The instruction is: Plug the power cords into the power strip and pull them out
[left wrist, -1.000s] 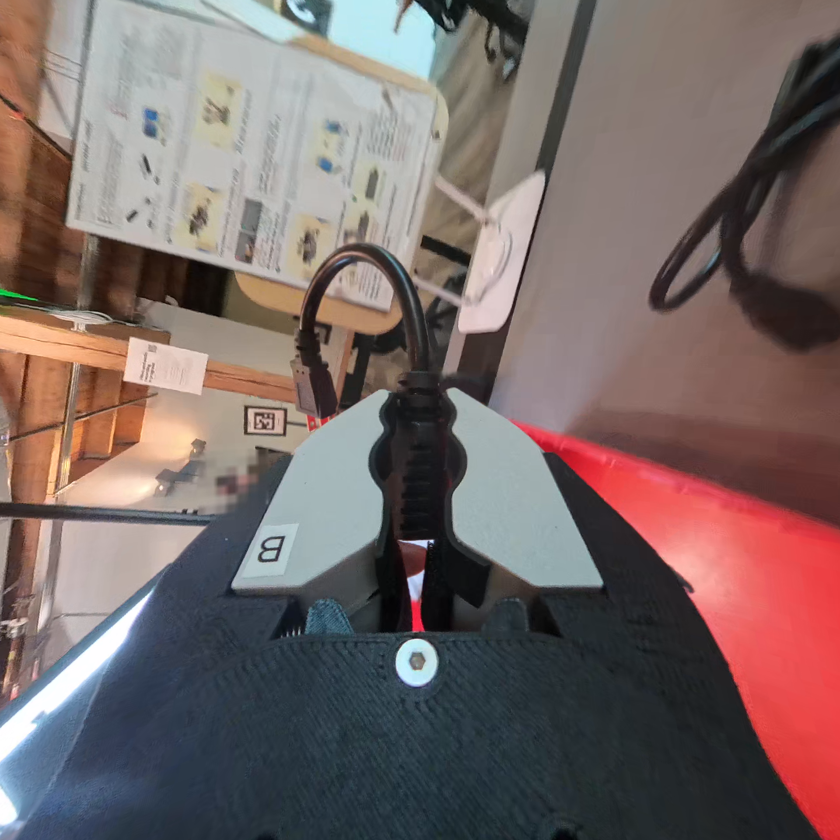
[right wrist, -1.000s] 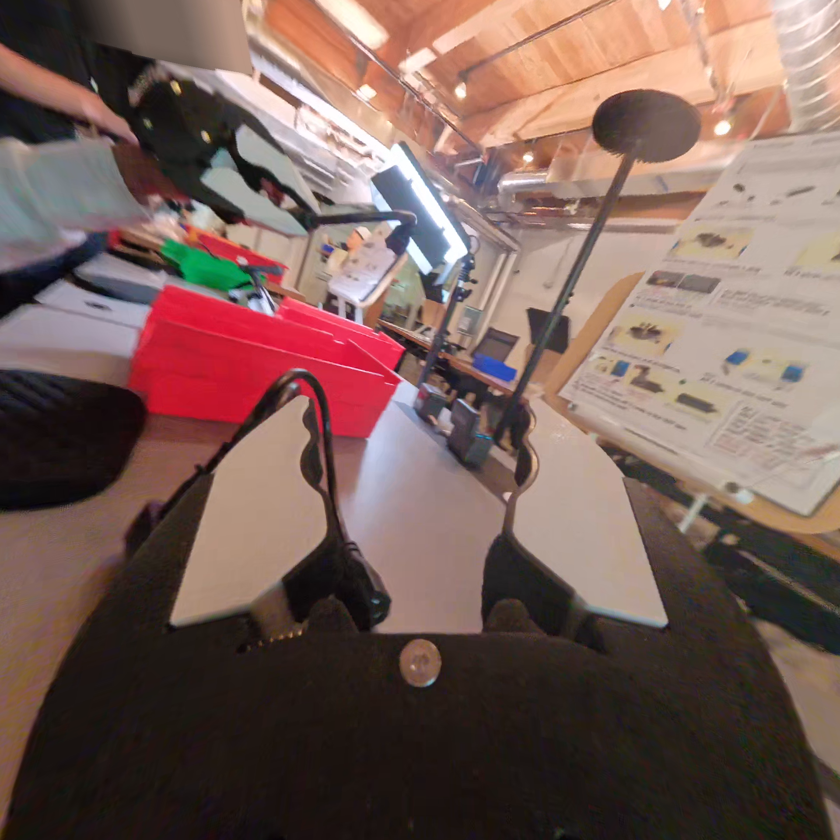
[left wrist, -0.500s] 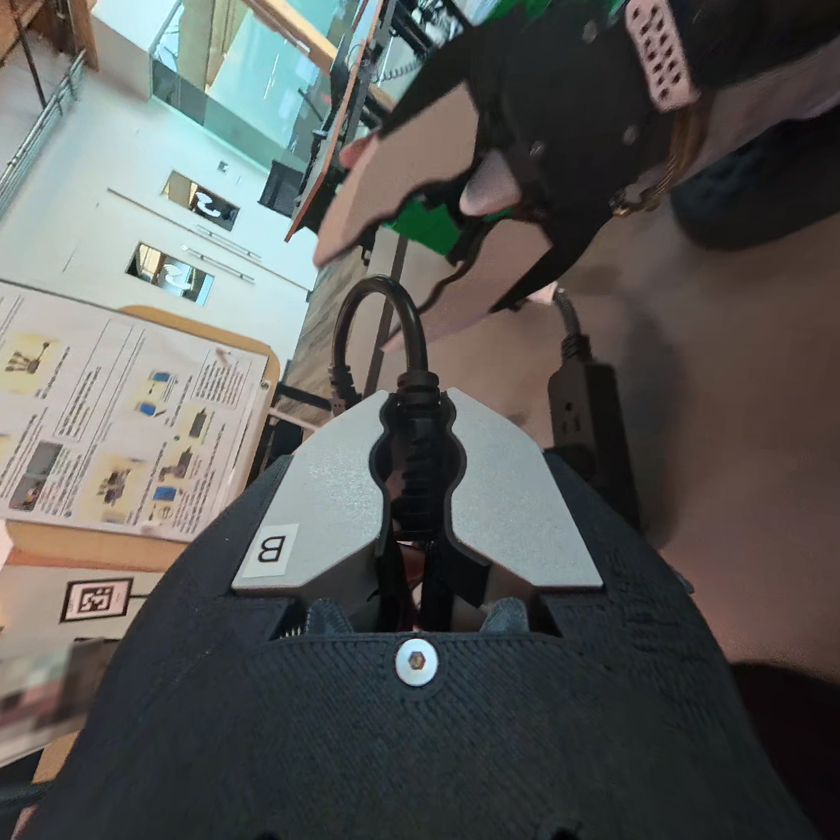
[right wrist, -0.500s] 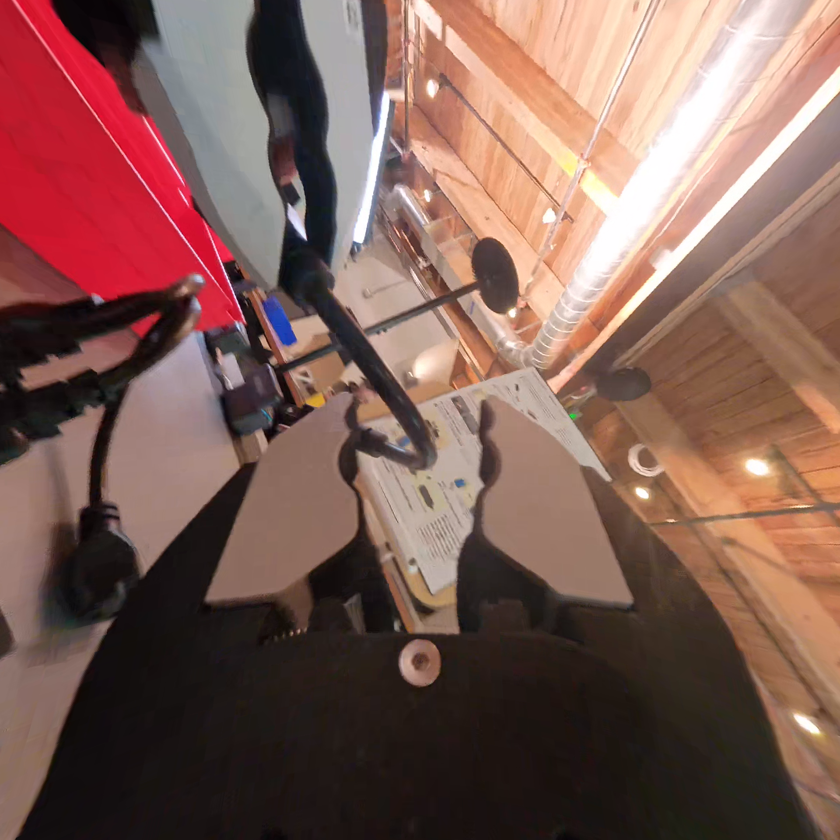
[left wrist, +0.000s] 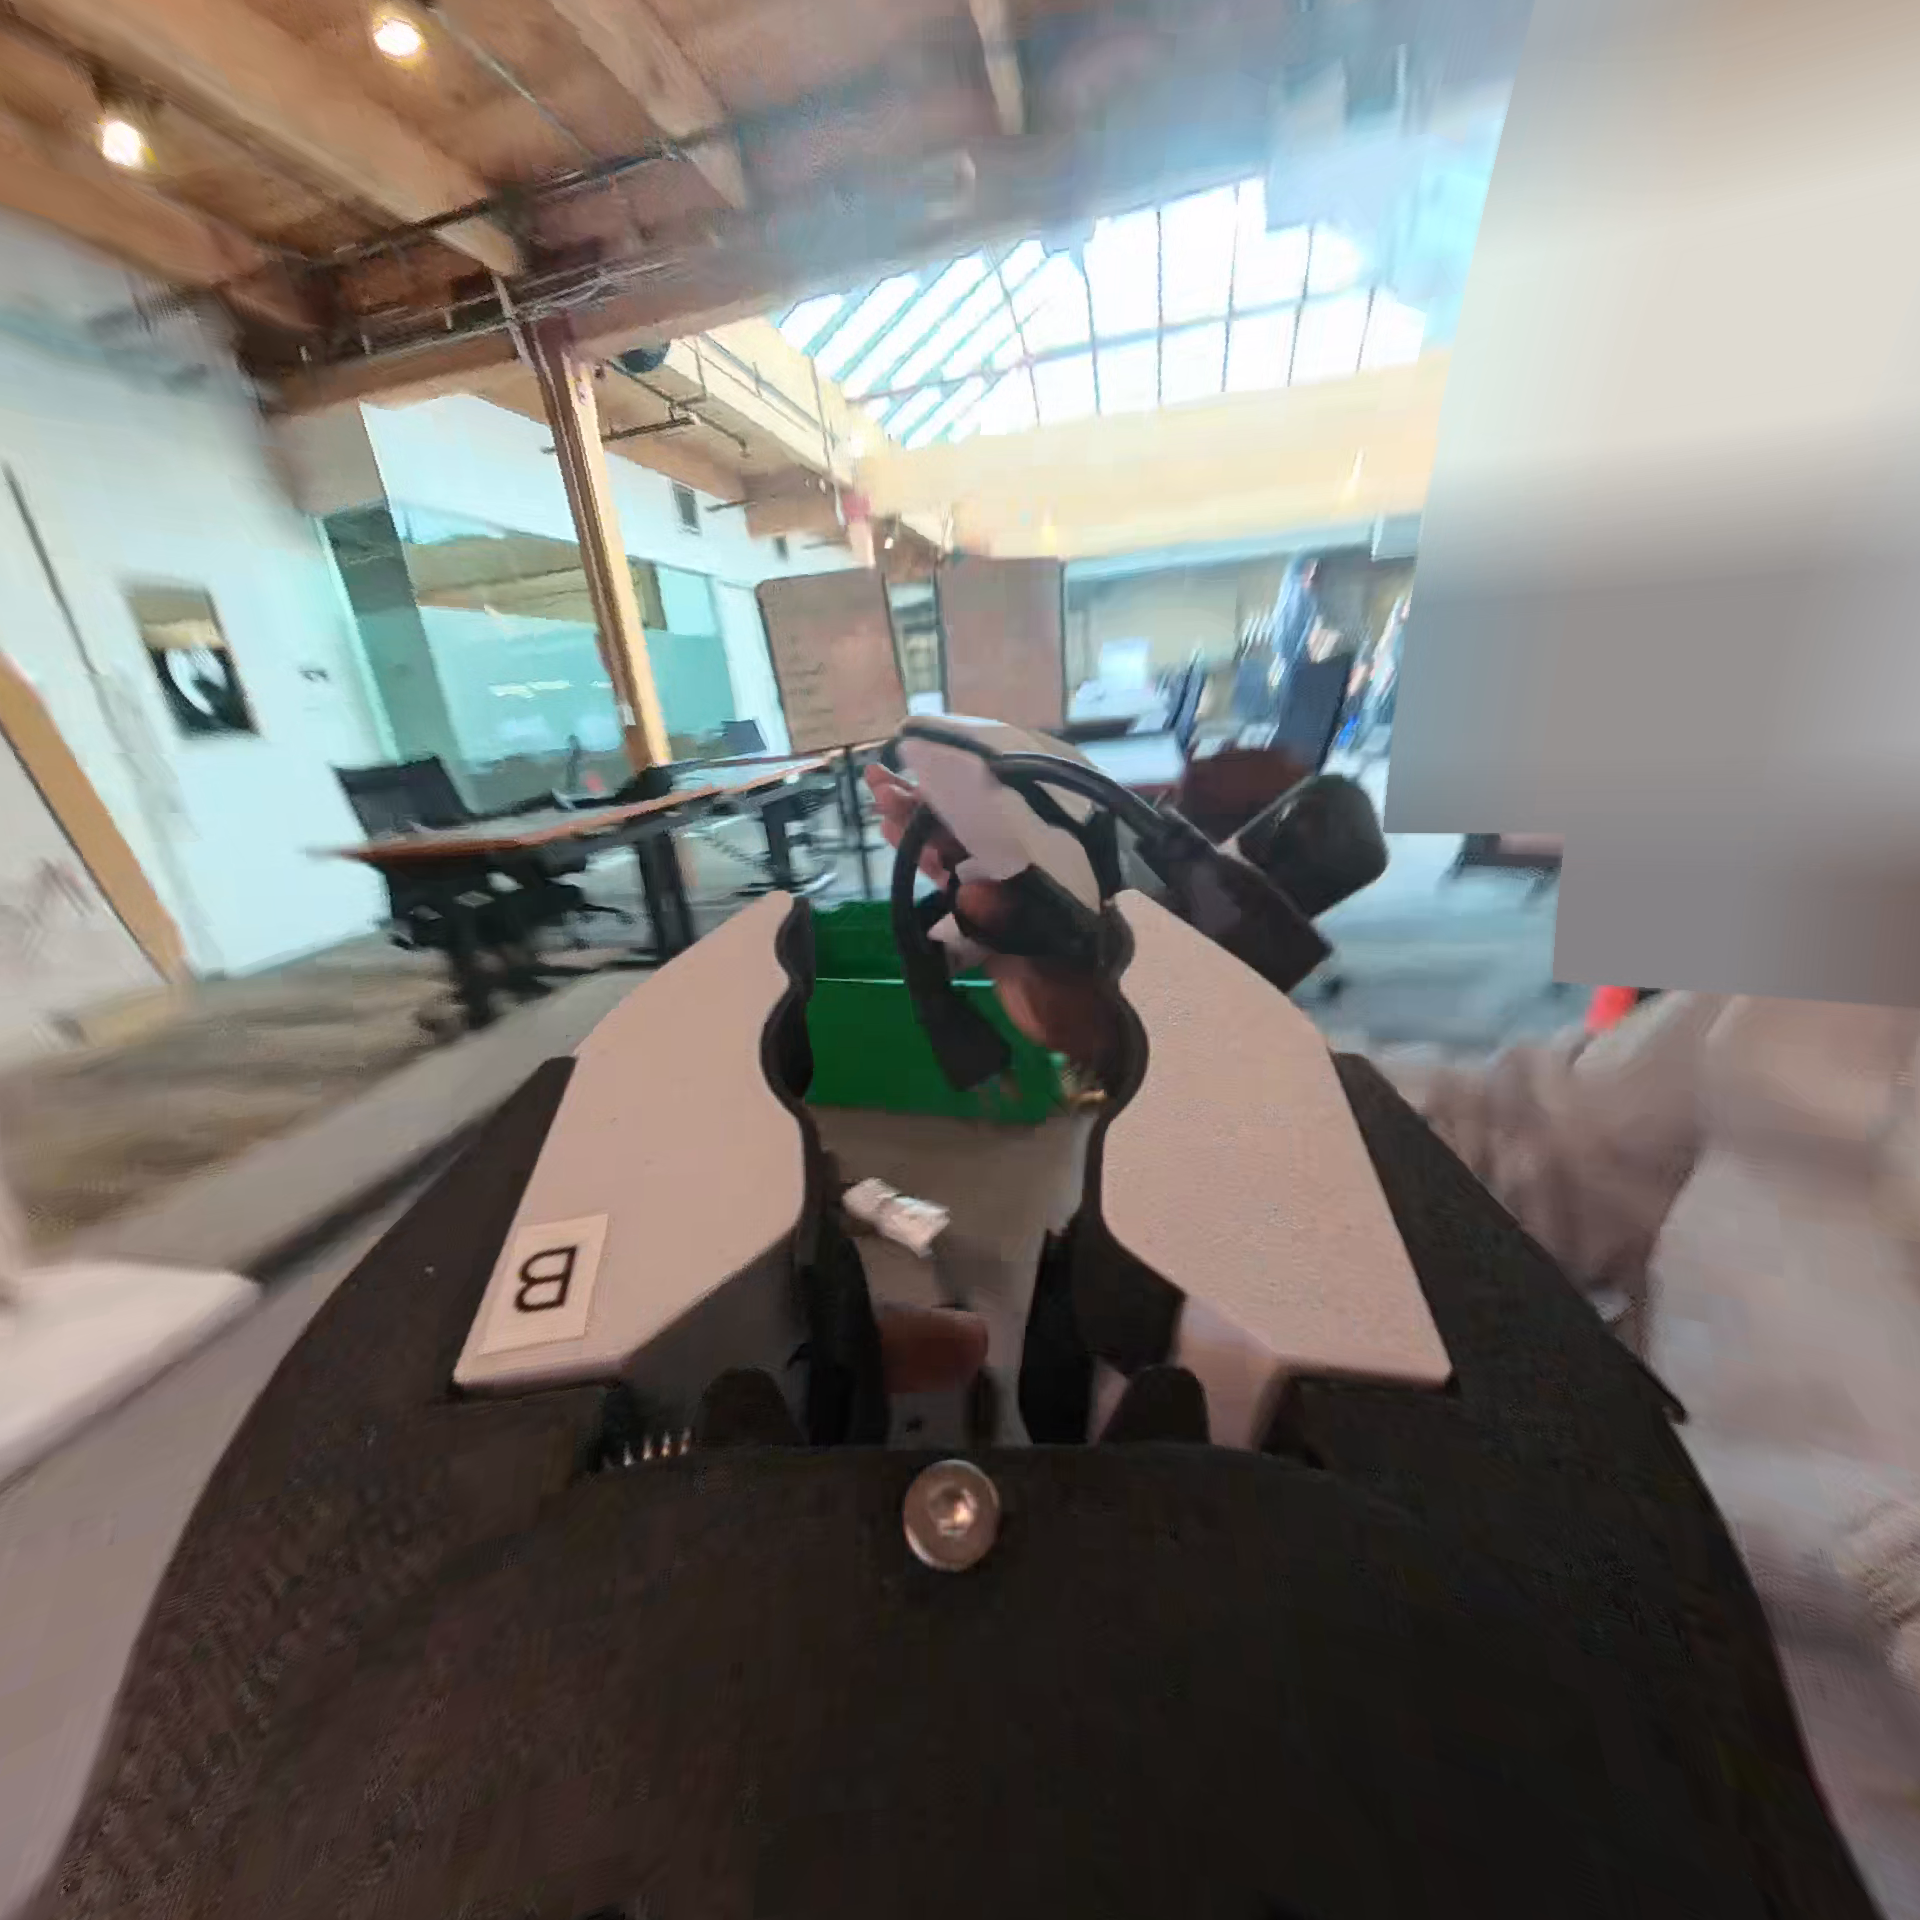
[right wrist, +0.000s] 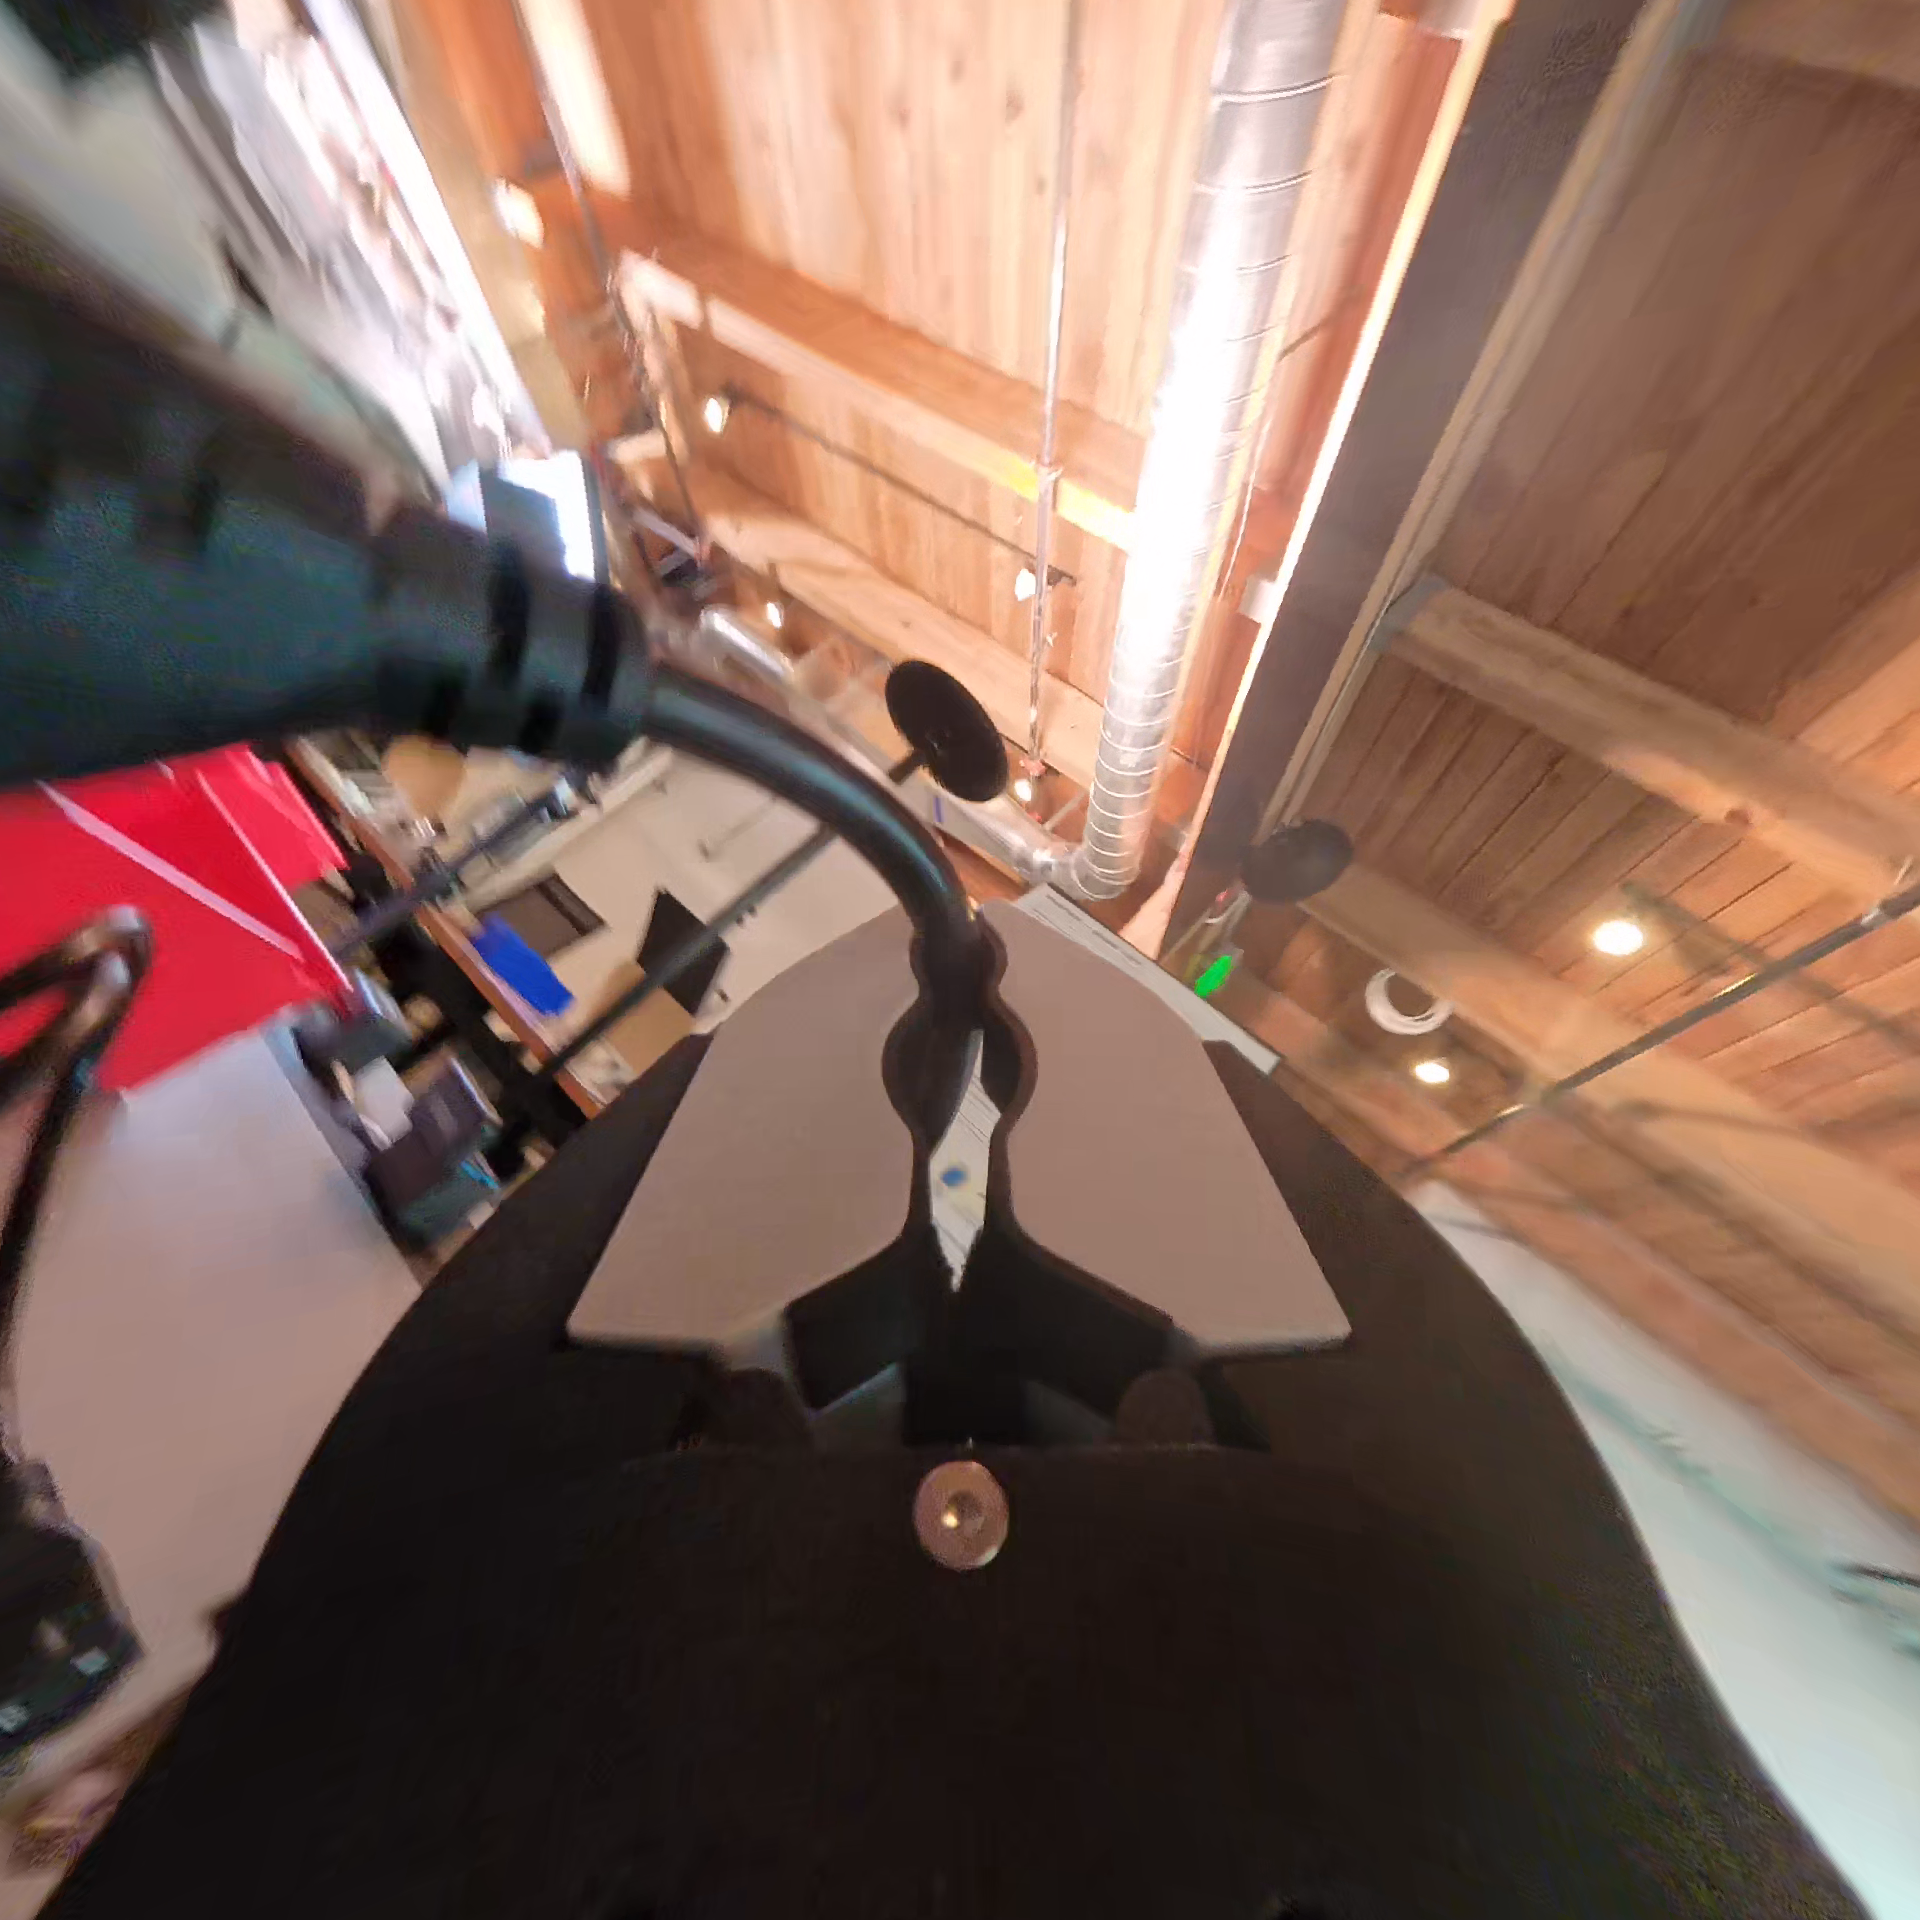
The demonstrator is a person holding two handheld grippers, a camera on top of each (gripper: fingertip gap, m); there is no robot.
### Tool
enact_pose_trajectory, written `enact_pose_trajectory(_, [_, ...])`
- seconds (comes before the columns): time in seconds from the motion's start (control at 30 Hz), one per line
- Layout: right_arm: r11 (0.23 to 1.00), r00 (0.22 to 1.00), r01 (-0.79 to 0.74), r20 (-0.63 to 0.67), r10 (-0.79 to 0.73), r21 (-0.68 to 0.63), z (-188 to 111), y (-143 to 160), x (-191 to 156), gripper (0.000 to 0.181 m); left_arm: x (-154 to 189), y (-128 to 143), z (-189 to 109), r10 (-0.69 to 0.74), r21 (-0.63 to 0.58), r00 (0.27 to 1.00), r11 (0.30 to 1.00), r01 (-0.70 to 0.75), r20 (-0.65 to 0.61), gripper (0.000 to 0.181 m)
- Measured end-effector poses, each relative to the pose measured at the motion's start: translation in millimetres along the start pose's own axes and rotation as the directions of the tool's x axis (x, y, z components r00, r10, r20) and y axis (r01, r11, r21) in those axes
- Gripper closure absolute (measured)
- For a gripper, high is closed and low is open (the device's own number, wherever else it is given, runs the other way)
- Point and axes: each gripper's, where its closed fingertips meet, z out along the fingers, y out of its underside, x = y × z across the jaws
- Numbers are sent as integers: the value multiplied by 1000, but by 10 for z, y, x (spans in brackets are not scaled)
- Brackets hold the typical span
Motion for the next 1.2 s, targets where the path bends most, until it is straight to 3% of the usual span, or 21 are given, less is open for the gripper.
enact_pose_trajectory(0.07, [989,991,-132,12,131,67,-19,-76,68,177,-152,185,-11,-243,-9,970,970,243,29,128])
enact_pose_trajectory(0.17, [941,952,-307,34,306,143,-24,-168,121,178,-45,603,182,-364,-118,930,923,367,46,124])
enact_pose_trajectory(0.3, [894,911,-413,78,406,173,6,-261,66,178,212,888,552,-307,-186,949,931,314,67,117])
enact_pose_trajectory(0.47, [853,877,-479,153,456,207,29,-446,-97,178,246,1130,842,-294,-208,946,925,317,133,117])
enact_pose_trajectory(0.53, [824,852,-522,188,489,221,28,-511,-151,178,352,1156,879,-352,-207,933,910,359,68,127])
enact_pose_trajectory(0.57, [810,839,-541,201,505,226,27,-532,-166,178,424,1128,878,-361,-197,932,913,357,14,145])
enact_pose_trajectory(0.6, [801,832,-553,207,515,229,27,-543,-172,178,437,1112,866,-355,-191,935,917,350,10,152])
enact_pose_trajectory(0.77, [758,797,-602,256,547,253,-18,-628,-159,170,393,999,697,-246,-221,969,945,243,16,153])
enact_pose_trajectory(0.83, [677,693,-714,315,648,177,-12,-596,-175,149,371,929,590,-217,-249,976,945,210,-1,153])
enact_pose_trajectory(0.87, [608,594,-788,374,712,95,-10,-573,-233,139,370,890,534,-214,-260,977,944,201,-21,153])
enact_pose_trajectory(0.97, [386,150,-863,564,812,-326,-131,-548,-680,122,429,819,384,-235,-314,965,930,190,-113,153])
enact_pose_trajectory(1.0, [363,37,-818,589,807,-446,-211,-554,-862,119,469,812,350,-250,-337,957,922,189,-148,153])
enact_pose_trajectory(1.03, [368,-29,-774,610,792,-515,-281,-577,-1021,117,495,807,329,-258,-351,951,918,187,-169,153])
enact_pose_trajectory(1.1, [425,-32,-742,661,750,-518,-338,-656,-1223,127,527,831,306,-269,-375,944,909,183,-191,153])
enact_pose_trajectory(1.17, [525,116,-741,690,714,-418,-279,-648,-1263,154,545,840,297,-280,-366,939,910,193,-201,154])
enact_pose_trajectory(1.2, [559,175,-737,691,701,-380,-254,-631,-1248,156,523,832,298,-290,-348,939,913,213,-187,154])
